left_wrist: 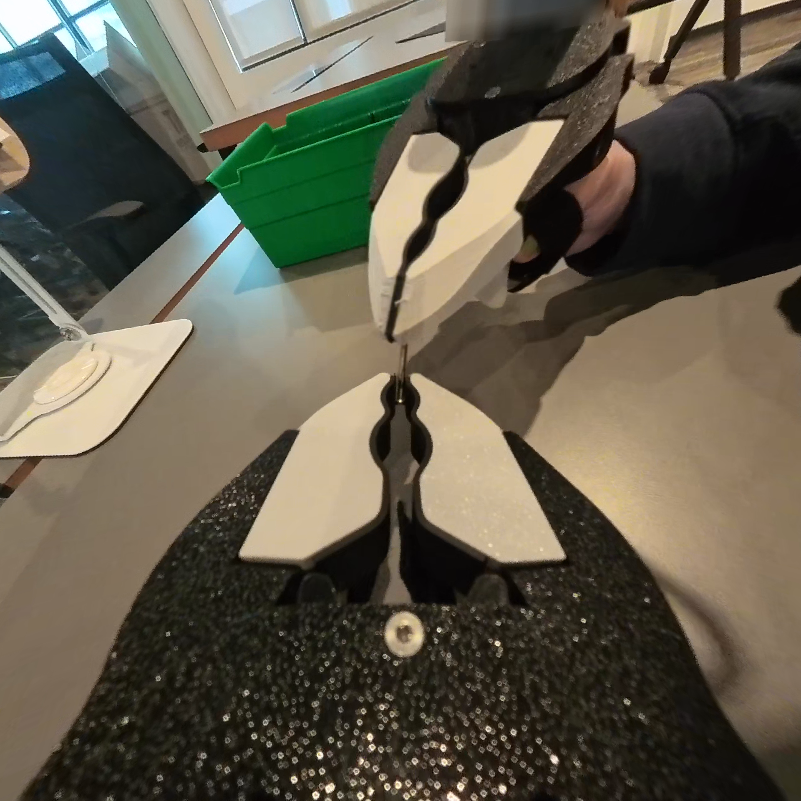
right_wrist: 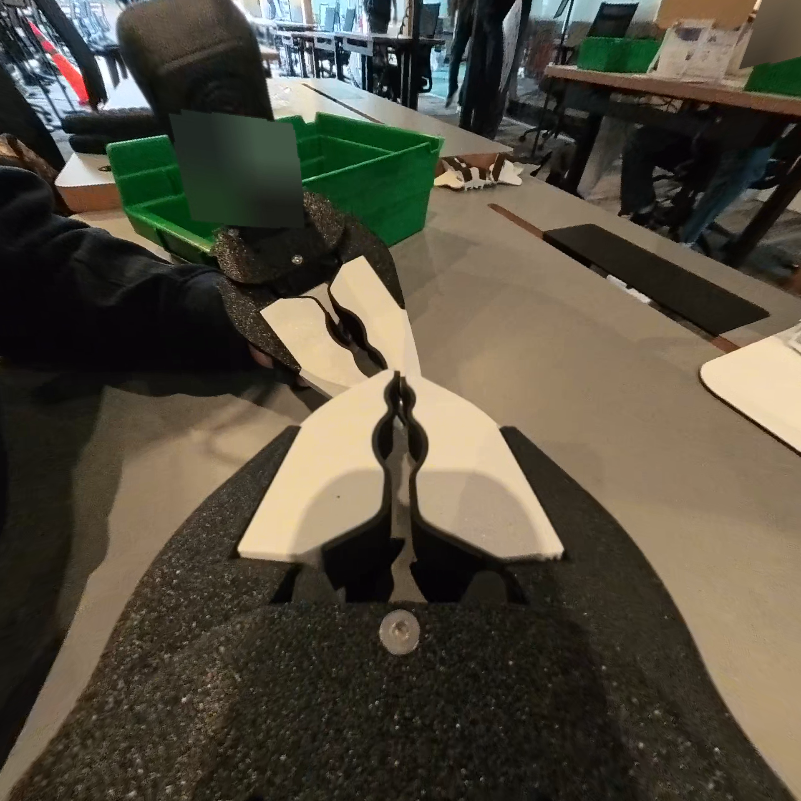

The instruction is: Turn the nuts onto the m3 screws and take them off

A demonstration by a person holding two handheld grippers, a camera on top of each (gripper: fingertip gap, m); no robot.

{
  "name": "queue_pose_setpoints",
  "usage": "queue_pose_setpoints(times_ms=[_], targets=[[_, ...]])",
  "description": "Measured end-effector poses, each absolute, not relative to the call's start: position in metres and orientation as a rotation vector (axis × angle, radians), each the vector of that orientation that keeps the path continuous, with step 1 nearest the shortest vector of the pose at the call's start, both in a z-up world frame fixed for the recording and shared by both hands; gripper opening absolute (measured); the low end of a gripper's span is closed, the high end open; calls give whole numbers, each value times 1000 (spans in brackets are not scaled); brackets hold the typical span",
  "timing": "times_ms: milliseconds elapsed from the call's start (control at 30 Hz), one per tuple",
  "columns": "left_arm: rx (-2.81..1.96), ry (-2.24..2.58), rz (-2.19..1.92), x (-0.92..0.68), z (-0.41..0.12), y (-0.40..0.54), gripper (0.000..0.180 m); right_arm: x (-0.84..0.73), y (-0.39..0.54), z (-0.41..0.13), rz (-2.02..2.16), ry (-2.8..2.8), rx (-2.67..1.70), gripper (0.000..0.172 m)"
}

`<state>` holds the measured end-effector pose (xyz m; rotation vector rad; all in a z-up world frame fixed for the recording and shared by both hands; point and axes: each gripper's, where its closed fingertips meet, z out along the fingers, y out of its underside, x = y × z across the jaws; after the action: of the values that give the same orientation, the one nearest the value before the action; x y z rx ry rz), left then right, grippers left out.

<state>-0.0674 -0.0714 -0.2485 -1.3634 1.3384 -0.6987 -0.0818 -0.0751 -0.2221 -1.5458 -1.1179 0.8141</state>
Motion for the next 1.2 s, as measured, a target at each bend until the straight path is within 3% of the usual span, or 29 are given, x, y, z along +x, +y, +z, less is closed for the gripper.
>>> queue_pose_setpoints(times_ms=[100,200,267,433,500,567,633,733,867,1200], targets=[[-1356,1335,-697,-67,-247,-72,3,-82,-77,-222,791,-1131,-1533,2],[-1351,1327,-702,-67,-246,-72,3,-82,-74,-225,765,-1121,-1538,15],[-1346,1323,-709,-68,-245,-72,3,-83,-75,-226,786,-1124,-1539,6],[-1312,1277,-741,-66,-237,-73,8,-83,-77,-220,794,-1113,-1510,2],[-1252,1228,-841,-63,-223,-81,30,-75,-74,-210,759,-1084,-1493,2],[-1245,1180,-855,-64,-217,-79,65,-60,-68,-197,692,-1059,-1491,2],[-1265,1174,-873,-64,-219,-77,80,-30,-55,-173,547,-1010,-1489,2],[-1286,1175,-858,-63,-223,-73,76,51,-19,-145,223,-938,-1649,2],[-1309,1191,-787,-62,-229,-69,71,159,29,-154,-9,-900,-2067,2],[-1416,1139,-703,-70,-237,-52,61,248,83,-264,-101,-1122,-2688,2]])
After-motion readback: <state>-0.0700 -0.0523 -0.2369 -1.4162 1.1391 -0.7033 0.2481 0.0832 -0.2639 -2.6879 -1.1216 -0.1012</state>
